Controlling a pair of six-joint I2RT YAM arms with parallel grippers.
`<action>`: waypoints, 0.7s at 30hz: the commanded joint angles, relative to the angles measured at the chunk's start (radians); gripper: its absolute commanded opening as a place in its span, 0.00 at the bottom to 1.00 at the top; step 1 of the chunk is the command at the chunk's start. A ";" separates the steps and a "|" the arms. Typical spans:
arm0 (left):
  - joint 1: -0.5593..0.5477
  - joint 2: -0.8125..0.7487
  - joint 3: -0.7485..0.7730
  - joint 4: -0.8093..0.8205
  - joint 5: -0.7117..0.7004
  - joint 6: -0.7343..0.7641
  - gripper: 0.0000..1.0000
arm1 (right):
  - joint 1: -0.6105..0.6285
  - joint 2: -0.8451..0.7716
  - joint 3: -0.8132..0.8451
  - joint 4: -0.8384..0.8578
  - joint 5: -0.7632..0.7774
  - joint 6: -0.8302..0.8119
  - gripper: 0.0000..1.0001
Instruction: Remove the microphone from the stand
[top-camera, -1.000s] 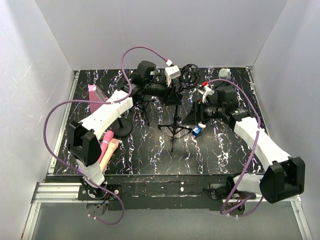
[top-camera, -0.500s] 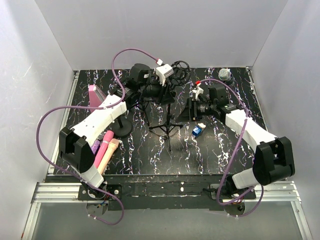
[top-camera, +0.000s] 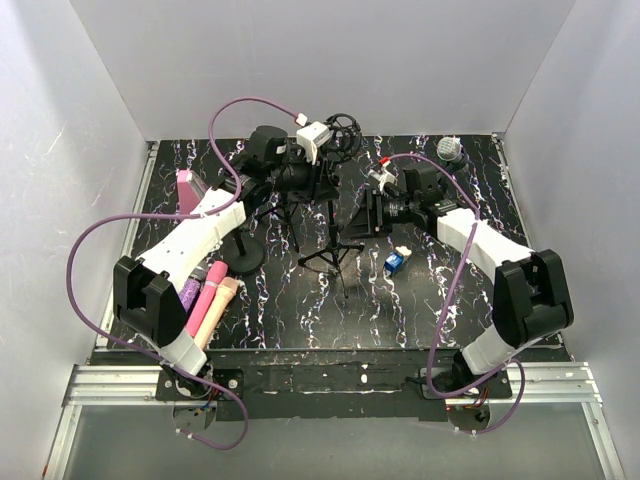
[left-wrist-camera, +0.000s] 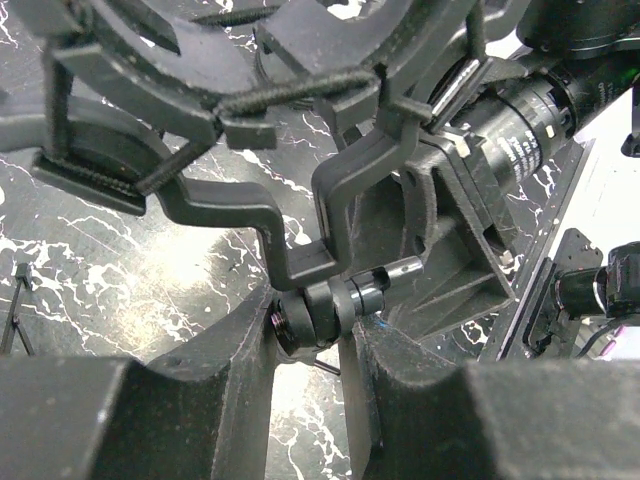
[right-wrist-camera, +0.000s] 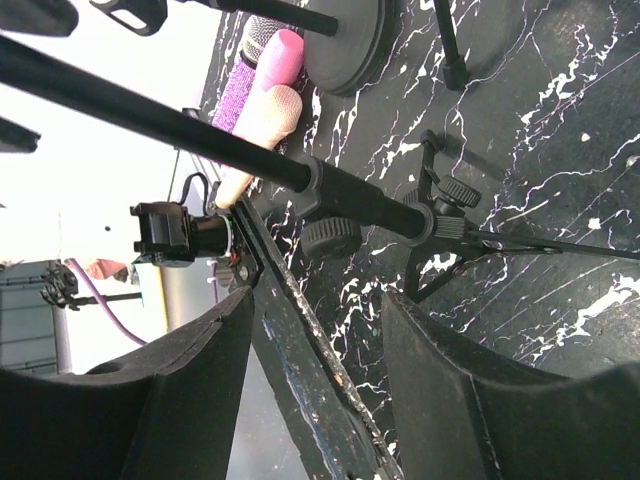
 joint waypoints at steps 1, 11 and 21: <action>0.012 -0.068 -0.014 0.024 0.016 -0.018 0.00 | 0.000 0.029 0.067 0.063 -0.030 0.033 0.61; 0.026 -0.076 -0.029 0.019 0.019 -0.026 0.00 | 0.000 0.096 0.114 0.075 -0.036 0.049 0.53; 0.038 -0.077 -0.029 0.016 0.031 -0.032 0.00 | 0.000 0.133 0.124 0.123 -0.082 0.064 0.46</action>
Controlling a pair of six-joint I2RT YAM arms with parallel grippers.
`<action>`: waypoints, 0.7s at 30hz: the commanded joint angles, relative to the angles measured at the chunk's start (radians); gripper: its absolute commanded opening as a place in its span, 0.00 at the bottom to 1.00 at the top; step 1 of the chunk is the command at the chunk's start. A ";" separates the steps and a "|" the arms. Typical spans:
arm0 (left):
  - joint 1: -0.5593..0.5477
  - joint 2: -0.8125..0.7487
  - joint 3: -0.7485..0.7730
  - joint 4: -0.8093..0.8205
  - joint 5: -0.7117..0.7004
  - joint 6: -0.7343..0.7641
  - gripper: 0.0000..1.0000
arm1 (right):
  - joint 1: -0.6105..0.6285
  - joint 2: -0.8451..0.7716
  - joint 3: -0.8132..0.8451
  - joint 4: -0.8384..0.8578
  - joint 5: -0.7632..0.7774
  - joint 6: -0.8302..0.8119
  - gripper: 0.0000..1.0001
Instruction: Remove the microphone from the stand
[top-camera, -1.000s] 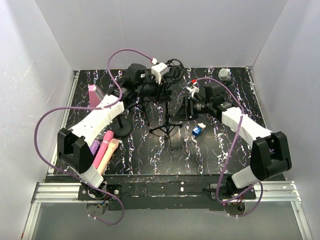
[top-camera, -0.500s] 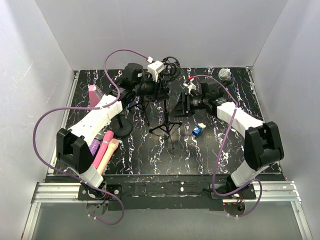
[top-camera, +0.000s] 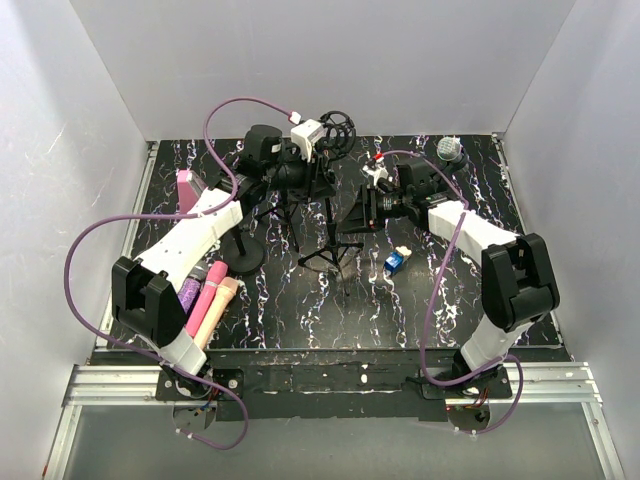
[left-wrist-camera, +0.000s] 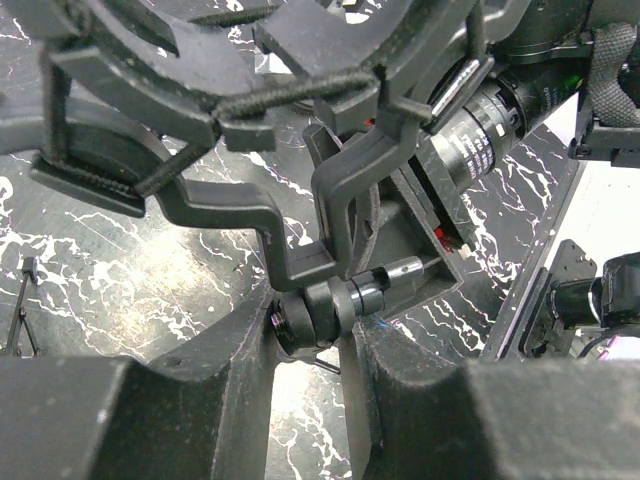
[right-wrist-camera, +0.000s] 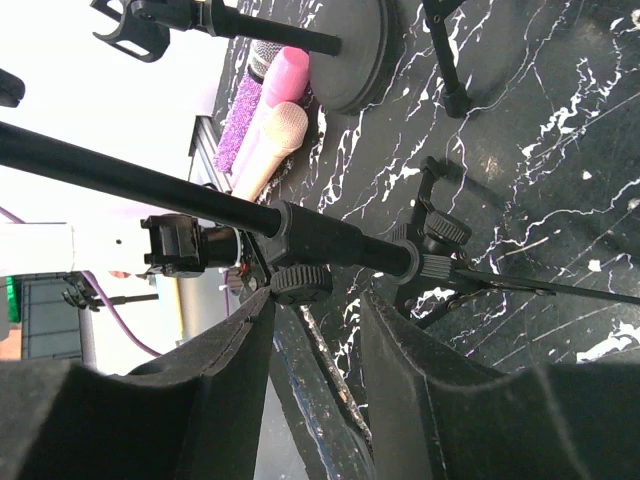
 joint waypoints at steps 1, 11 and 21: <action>0.012 -0.070 -0.017 -0.004 0.025 -0.004 0.00 | 0.000 0.020 0.057 0.069 -0.060 0.019 0.46; 0.018 -0.065 -0.020 0.004 0.044 -0.013 0.00 | 0.005 0.034 0.055 0.084 -0.102 0.025 0.34; 0.030 -0.061 -0.020 0.004 0.045 -0.035 0.00 | 0.028 0.020 0.046 0.123 -0.085 -0.048 0.01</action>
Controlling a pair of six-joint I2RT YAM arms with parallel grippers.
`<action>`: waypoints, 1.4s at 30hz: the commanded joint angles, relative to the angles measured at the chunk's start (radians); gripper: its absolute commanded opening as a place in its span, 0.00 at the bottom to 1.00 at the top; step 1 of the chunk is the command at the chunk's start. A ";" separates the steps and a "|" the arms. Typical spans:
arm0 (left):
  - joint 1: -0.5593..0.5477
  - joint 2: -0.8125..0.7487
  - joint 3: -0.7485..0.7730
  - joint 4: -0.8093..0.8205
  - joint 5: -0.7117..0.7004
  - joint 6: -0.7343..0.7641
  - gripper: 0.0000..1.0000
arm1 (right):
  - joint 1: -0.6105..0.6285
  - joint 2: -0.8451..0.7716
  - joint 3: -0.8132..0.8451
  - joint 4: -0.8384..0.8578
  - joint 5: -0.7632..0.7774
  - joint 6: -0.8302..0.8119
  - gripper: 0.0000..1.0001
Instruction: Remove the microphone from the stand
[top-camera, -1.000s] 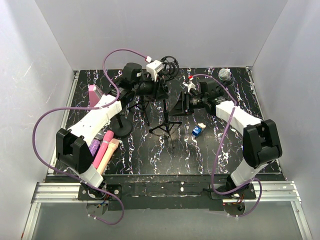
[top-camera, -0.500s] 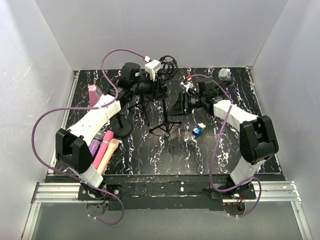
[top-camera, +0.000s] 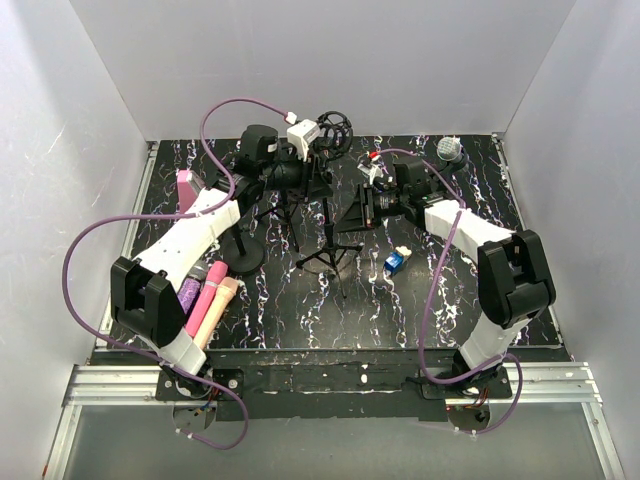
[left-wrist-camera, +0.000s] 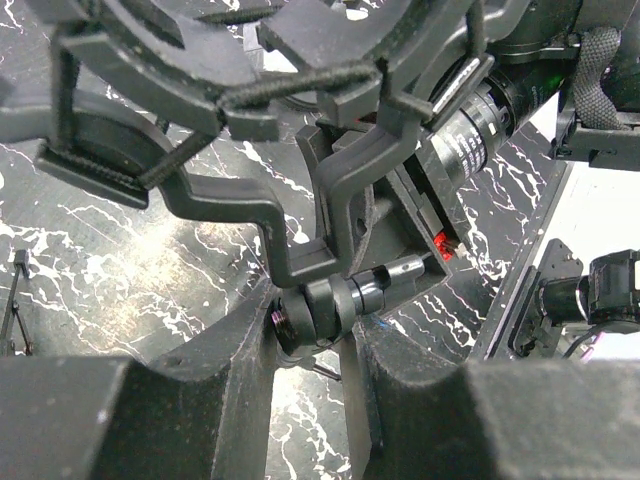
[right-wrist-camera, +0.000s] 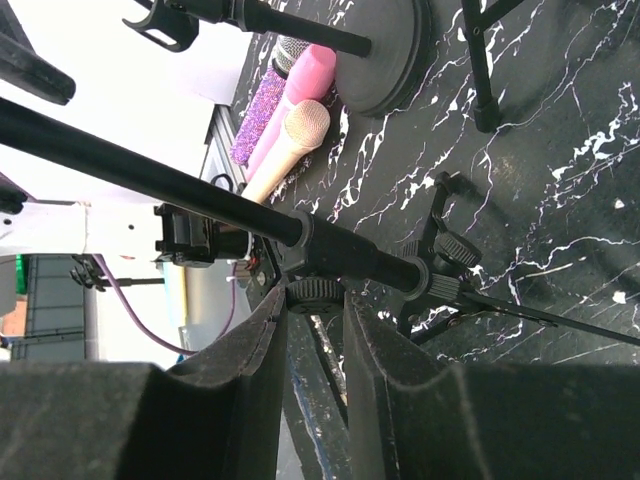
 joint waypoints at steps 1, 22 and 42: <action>0.015 -0.056 -0.008 -0.003 0.012 -0.026 0.00 | 0.018 -0.020 0.032 0.059 -0.010 -0.094 0.01; 0.041 -0.099 -0.064 -0.002 0.025 -0.075 0.00 | 0.272 -0.299 -0.483 0.812 0.441 -2.073 0.01; 0.041 -0.145 -0.116 0.020 0.012 -0.064 0.00 | 0.131 -0.476 -0.057 -0.551 0.216 -0.684 0.86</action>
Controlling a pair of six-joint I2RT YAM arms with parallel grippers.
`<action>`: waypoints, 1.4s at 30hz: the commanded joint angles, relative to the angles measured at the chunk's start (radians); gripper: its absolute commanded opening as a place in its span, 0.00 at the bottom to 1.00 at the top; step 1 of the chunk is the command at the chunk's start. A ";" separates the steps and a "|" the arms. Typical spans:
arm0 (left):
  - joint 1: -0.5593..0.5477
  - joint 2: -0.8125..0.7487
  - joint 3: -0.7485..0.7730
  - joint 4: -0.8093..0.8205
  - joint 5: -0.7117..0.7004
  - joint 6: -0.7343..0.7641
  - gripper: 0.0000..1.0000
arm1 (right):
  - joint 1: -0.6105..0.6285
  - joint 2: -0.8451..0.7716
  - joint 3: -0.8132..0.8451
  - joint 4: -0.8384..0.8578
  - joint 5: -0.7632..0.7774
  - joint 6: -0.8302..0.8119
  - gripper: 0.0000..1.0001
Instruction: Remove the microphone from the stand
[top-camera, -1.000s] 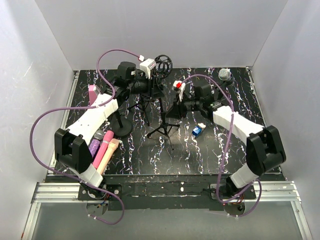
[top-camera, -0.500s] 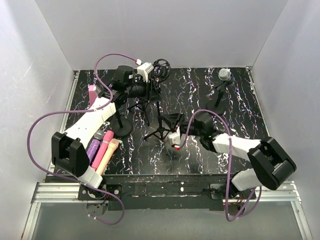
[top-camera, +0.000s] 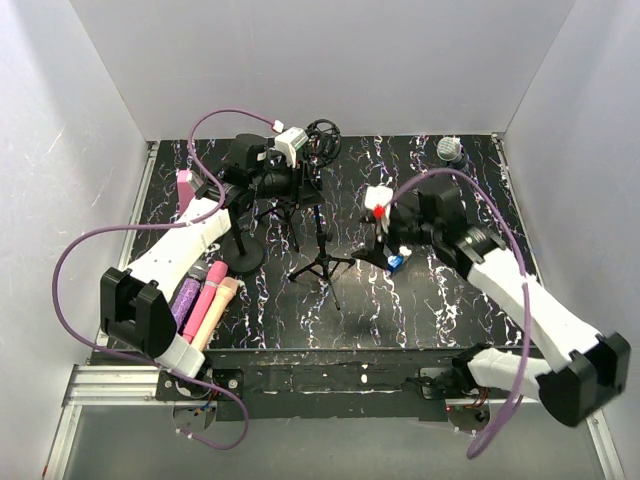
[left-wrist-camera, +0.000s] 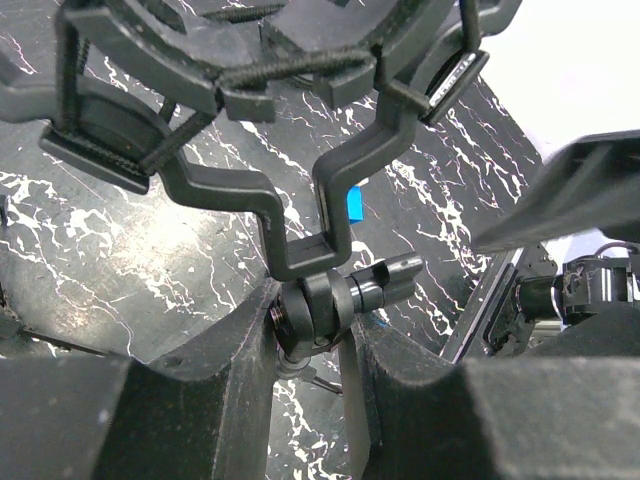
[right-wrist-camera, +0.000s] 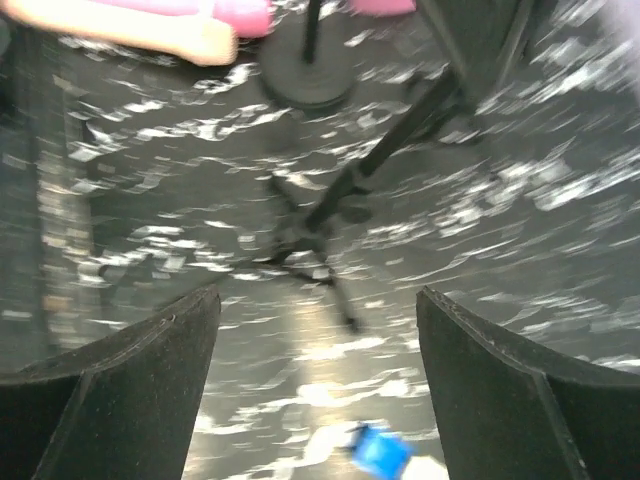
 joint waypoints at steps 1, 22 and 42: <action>0.003 -0.070 -0.012 0.011 -0.002 0.010 0.00 | -0.058 0.203 0.168 -0.336 -0.182 0.548 0.87; 0.003 -0.073 -0.021 0.016 -0.009 0.008 0.00 | -0.121 0.579 0.261 0.104 -0.354 1.213 0.58; 0.008 -0.065 -0.007 0.010 -0.001 0.013 0.00 | -0.115 0.659 0.281 0.151 -0.373 1.176 0.26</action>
